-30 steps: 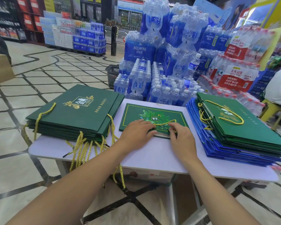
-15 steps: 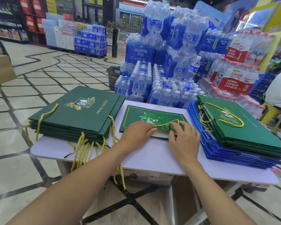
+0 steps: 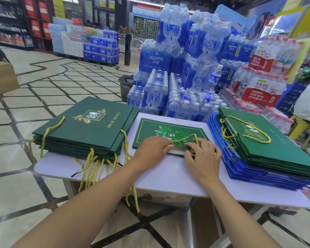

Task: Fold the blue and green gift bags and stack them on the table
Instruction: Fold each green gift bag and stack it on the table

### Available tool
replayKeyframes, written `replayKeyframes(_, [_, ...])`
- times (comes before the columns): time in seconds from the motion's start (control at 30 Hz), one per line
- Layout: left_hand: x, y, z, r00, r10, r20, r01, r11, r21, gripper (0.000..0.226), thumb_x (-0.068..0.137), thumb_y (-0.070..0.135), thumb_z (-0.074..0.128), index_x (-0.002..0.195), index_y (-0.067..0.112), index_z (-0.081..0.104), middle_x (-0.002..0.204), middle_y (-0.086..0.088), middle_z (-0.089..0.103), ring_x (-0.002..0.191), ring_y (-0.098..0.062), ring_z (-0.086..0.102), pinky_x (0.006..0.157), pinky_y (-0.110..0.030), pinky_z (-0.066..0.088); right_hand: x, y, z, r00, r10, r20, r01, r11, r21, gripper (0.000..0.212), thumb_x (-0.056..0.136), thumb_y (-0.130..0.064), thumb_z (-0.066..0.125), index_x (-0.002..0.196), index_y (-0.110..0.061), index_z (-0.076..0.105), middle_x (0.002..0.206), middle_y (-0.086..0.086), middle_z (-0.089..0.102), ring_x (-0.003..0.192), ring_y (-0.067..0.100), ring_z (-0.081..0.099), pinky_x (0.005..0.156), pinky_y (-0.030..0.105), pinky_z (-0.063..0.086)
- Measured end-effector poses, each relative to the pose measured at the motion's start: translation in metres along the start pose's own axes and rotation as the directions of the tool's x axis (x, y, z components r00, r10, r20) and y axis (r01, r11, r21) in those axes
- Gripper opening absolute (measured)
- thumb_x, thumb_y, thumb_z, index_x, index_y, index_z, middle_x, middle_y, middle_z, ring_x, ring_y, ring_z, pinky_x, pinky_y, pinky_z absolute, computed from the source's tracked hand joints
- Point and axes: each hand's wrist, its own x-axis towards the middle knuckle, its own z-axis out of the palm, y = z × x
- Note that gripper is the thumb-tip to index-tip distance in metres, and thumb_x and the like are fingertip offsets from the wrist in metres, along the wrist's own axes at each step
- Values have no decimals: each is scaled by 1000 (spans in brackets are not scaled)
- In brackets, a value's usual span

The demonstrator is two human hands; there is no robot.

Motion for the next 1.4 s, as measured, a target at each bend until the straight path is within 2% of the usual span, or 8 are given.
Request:
replayKeyframes(0.13, [0,0,1,1000,17,-22,-17,1000,3,39,108,43,37,108,22,71,105,4,73,98,-24,64,90,-41,48,0,-2,-2,999,-8,-32,9,999,34,39,84,-36,55,120,-38,71,130,-4,60,127,19,48,114,48,24])
replayKeyframes(0.27, [0,-2,2,999,-19,-27,19,1000,-22,37,110,42,37,108,23,69,102,3,72,96,-26,62,84,-43,48,-1,-4,-8,979,45,-200,-32,997,67,53,84,-28,69,136,-30,59,124,0,56,120,23,50,115,54,27])
replayKeyframes(0.4, [0,-2,3,998,-54,-23,53,998,-35,49,107,49,28,111,23,69,105,4,73,99,-24,63,84,-44,50,-3,-3,-14,933,109,-342,-41,979,198,21,87,-33,67,104,-21,63,94,-7,52,90,21,53,82,37,36])
replayKeyframes(0.53, [1,-3,2,998,-61,-19,60,998,-24,51,107,50,27,110,20,69,104,1,73,99,-25,63,83,-44,50,-3,-8,-16,980,109,-165,-84,985,154,22,93,-48,63,93,-28,73,74,-15,57,66,15,56,53,24,31])
replayKeyframes(0.67, [0,-1,0,1000,-11,-23,11,1000,-3,38,110,41,38,112,22,71,106,3,73,99,-25,64,82,-42,50,-2,-8,-14,990,142,-27,-140,989,55,35,94,-57,61,102,-28,78,76,-6,72,74,23,66,55,27,36])
replayKeyframes(0.87, [-1,-1,0,1000,-3,-11,3,1000,-1,40,108,43,36,106,21,69,100,3,72,96,-25,62,81,-42,49,-1,-6,-14,987,152,56,-156,984,88,34,100,-45,56,75,-24,66,59,-9,56,62,20,55,47,26,25])
replayKeyframes(1.1, [1,2,-2,1000,-22,8,23,998,-62,49,107,45,31,100,15,69,96,-1,71,92,-27,62,80,-44,48,4,-2,-12,979,168,112,-194,934,299,29,92,-41,61,69,-26,70,55,-9,61,58,14,59,52,35,49])
replayKeyframes(1.4, [1,3,-3,999,-30,30,31,998,-58,51,107,44,32,107,12,71,105,-4,74,99,-29,64,88,-43,48,1,-1,-15,966,165,198,-227,911,346,30,91,-35,64,64,-27,73,48,-10,61,48,13,61,58,38,57])
